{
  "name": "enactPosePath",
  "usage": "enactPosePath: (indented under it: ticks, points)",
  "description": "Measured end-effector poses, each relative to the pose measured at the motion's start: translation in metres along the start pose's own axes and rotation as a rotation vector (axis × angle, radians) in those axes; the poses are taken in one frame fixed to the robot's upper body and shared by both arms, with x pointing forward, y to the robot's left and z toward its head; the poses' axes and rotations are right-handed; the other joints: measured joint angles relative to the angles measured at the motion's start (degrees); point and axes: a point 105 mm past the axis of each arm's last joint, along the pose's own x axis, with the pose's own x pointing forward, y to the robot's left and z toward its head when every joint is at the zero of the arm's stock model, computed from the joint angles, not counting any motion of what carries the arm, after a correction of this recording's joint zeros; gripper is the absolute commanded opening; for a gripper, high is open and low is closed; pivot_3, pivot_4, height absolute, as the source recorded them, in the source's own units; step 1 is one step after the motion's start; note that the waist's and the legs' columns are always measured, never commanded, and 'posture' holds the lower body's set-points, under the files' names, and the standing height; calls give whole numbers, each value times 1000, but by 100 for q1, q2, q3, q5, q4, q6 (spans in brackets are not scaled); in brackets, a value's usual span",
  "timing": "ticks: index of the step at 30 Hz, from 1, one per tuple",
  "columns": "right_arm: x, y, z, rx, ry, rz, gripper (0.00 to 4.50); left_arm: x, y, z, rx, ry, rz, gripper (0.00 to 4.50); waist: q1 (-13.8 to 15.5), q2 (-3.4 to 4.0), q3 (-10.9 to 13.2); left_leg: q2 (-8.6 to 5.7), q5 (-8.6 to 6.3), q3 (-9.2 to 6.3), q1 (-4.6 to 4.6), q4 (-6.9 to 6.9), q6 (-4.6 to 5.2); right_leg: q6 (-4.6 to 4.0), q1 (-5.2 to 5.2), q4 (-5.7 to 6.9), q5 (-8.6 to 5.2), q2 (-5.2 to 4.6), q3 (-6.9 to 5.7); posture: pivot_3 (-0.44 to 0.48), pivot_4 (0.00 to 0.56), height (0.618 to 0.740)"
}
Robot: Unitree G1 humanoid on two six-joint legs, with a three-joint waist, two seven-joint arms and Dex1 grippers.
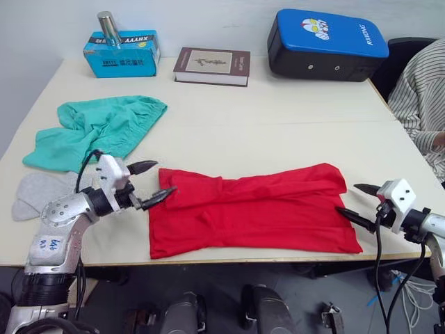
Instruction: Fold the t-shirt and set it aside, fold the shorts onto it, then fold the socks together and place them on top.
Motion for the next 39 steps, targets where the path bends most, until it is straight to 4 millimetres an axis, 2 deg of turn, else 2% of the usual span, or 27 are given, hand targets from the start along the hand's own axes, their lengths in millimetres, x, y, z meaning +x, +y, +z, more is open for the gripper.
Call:
enactPosePath:
  ticks: [5, 14, 19, 21, 25, 28, 33, 36, 39]
  points:
    - [5, 1, 2, 11, -7, 7, 4500, 1, -6, -18, -188, 85, 26, 4494, 0, 0, 0, 1, -1, 2, 1, 0, -4, 0, 0, -1, 0, 17, 1, 0, 150, 740]
    - [18, 7, 7, 15, -36, 34, 4500, 30, -14, -13, -245, 88, -47, 4494, 8, 0, 0, 0, -2, 5, 1, 0, -8, -1, -1, -2, 0, 29, 3, 0, 150, 740]
    - [18, 7, 7, 13, -37, 35, 4500, 33, -19, -15, -354, 108, -94, 4494, 4, -1, 0, 4, -3, 5, 1, 0, -10, -2, -2, -2, -1, 28, 4, 0, 150, 740]
    - [18, 8, 8, 10, -39, 34, 4500, 33, -16, -15, -418, 123, -91, 4494, 4, 0, 0, 3, -3, 5, 1, 0, -10, -2, -2, -2, -1, 28, 6, 0, 150, 740]
    - [20, 14, 12, 3, -64, 45, 4500, 33, 2, -14, -632, 108, -11, 4494, 7, -1, 0, 2, -2, 5, 0, 1, -9, -1, -2, 0, -1, 27, 6, 0, 150, 740]
    - [25, 20, 27, -27, -119, 74, 4500, 29, 8, -16, -660, 134, 13, 4494, 0, -1, 0, 0, -3, 7, 0, 0, -11, -1, -6, 3, -1, 31, 9, 0, 150, 740]
    - [26, 36, 60, -120, -208, 149, 4500, 28, 4, -18, -671, 157, -16, 4494, 8, -1, 0, 2, -5, 7, 0, -1, -15, -2, -6, 0, -2, 31, 9, 0, 150, 740]
    - [29, 47, 71, -151, -247, 186, 4500, 28, 0, -18, -688, 165, -42, 4494, 14, -1, 0, -2, -5, 7, 0, 0, -14, -2, -5, 0, -1, 30, 9, 0, 150, 740]
    - [33, 54, 74, -154, -256, 208, 4500, 29, -3, -19, -696, 169, -64, 4494, 20, -1, 0, -2, -5, 6, 0, 0, -14, -2, -6, 0, -1, 29, 9, 0, 150, 740]
